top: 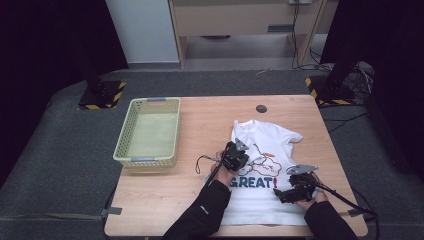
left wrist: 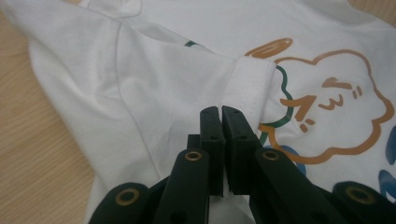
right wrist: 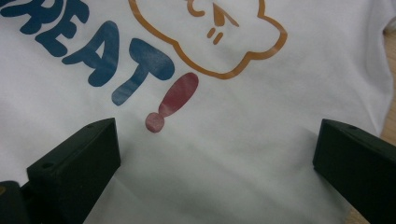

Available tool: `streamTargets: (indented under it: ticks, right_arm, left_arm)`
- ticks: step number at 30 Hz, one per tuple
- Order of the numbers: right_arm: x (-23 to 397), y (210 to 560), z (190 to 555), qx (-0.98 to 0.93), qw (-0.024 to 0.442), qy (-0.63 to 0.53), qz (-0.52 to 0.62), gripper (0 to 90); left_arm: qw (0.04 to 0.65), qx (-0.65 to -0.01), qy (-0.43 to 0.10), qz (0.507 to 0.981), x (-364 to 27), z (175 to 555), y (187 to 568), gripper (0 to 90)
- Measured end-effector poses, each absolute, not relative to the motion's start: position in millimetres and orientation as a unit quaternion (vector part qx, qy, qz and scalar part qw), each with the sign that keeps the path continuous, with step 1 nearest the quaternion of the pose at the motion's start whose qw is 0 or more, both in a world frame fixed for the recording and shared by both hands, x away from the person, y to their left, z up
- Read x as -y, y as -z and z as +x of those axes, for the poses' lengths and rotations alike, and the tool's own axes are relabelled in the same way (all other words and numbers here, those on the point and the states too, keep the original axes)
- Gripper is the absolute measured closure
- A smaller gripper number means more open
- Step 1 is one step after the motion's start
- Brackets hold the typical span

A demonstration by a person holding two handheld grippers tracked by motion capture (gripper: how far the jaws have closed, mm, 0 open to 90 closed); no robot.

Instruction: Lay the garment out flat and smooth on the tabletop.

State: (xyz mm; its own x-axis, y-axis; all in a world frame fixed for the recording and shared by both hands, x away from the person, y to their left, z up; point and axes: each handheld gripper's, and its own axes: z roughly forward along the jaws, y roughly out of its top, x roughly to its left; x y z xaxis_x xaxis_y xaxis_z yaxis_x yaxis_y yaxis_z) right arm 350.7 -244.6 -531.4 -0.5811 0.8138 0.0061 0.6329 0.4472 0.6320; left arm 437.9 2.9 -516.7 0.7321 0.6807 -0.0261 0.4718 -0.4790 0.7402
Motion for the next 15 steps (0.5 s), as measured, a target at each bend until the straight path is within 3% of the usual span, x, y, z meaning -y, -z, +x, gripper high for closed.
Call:
streamTargets:
  ticks: [15]
  right_arm:
    - [245, 531, 351, -0.837, 0.151, -0.3, 0.432, 0.6]
  left_arm:
    - [0.412, -0.381, -0.217, 0.799, -51, 441, 477, 88.2]
